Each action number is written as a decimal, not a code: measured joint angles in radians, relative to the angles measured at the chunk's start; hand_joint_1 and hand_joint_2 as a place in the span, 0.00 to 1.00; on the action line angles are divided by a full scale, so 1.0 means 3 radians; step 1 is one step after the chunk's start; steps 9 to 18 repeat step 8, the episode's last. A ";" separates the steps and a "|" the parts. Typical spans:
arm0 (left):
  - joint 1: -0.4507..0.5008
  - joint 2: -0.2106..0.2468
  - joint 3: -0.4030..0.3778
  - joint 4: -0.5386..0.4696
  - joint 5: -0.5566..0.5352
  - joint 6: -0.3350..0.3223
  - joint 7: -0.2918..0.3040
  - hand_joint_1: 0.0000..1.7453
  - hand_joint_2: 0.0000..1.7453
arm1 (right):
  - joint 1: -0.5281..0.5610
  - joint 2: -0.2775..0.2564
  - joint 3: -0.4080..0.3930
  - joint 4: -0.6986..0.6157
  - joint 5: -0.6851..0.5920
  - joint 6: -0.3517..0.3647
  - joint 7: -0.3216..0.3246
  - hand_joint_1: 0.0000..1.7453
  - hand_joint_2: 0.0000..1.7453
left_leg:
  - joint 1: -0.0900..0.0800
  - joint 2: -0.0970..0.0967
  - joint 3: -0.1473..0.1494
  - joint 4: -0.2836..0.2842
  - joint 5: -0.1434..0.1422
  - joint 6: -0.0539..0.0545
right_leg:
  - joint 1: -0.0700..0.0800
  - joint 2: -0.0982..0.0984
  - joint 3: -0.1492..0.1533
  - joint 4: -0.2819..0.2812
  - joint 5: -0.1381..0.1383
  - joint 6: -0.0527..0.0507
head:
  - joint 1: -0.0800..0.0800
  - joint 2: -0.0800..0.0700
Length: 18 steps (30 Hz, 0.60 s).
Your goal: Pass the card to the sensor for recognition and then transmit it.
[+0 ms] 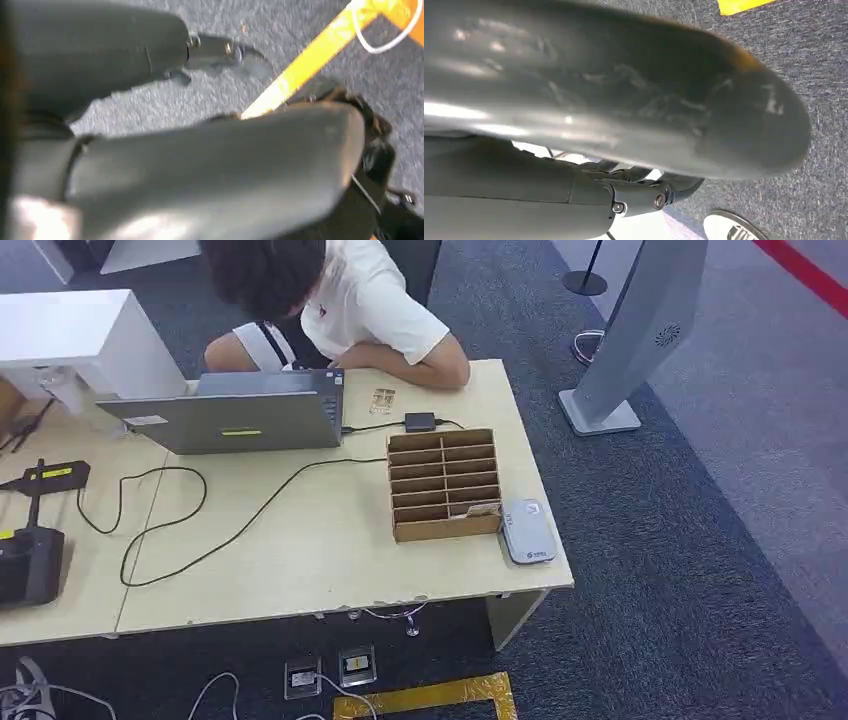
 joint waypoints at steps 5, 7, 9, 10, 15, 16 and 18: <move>-0.0002 -0.0015 -0.0001 0.0024 -0.0016 0.0000 0.0000 0.00 0.00 | 0.0000 0.0000 -0.0001 0.0010 0.0000 -0.0004 -0.0017 0.00 0.00 | 0.0000 0.0000 0.0000 0.0000 0.0000 0.0000 | 0.0000 0.0000 0.0000 0.0000 0.0000 0.0000 | 0.0000 0.0000; -0.0002 -0.0015 -0.0001 0.0029 -0.0018 0.0000 -0.0001 0.00 0.00 | 0.0000 0.0000 -0.0001 0.0011 0.0000 -0.0004 -0.0019 0.00 0.00 | 0.0000 0.0000 0.0000 0.0000 0.0000 0.0000 | 0.0000 0.0000 0.0000 0.0000 0.0000 0.0000 | -0.0001 0.0000; -0.0003 -0.0015 -0.0001 0.0032 -0.0016 0.0000 -0.0003 0.00 0.00 | 0.0000 0.0000 -0.0001 0.0011 0.0000 -0.0004 -0.0019 0.00 0.00 | 0.0000 0.0000 0.0000 0.0000 0.0000 0.0000 | 0.0000 0.0000 0.0000 0.0000 0.0000 0.0000 | 0.0000 0.0000; -0.0003 -0.0015 -0.0001 0.0032 -0.0016 0.0000 -0.0003 0.00 0.00 | 0.0000 0.0000 -0.0001 0.0011 0.0000 -0.0004 -0.0019 0.00 0.00 | 0.0000 0.0000 0.0000 0.0000 0.0000 0.0000 | 0.0000 0.0000 0.0000 0.0000 0.0000 0.0000 | 0.0000 0.0000; -0.0003 -0.0015 -0.0001 0.0032 -0.0016 0.0000 -0.0003 0.00 0.00 | 0.0000 0.0000 -0.0001 0.0011 0.0000 -0.0004 -0.0019 0.00 0.00 | 0.0000 0.0000 0.0000 0.0000 0.0000 0.0000 | 0.0000 0.0000 0.0000 0.0000 0.0000 0.0000 | 0.0000 0.0000; -0.0003 -0.0015 -0.0001 0.0032 -0.0016 0.0000 -0.0003 0.00 0.00 | 0.0000 0.0000 -0.0001 0.0011 0.0000 -0.0004 -0.0019 0.00 0.00 | 0.0000 0.0000 0.0000 0.0000 0.0000 0.0000 | 0.0000 0.0000 0.0000 0.0000 0.0000 0.0000 | 0.0000 0.0000; -0.0003 -0.0015 -0.0001 0.0032 -0.0016 0.0000 -0.0003 0.00 0.00 | 0.0000 0.0000 -0.0001 0.0011 0.0000 -0.0004 -0.0019 0.00 0.00 | 0.0000 0.0000 0.0000 0.0000 0.0000 0.0000 | 0.0000 0.0000 0.0000 0.0000 0.0000 0.0000 | 0.0000 0.0000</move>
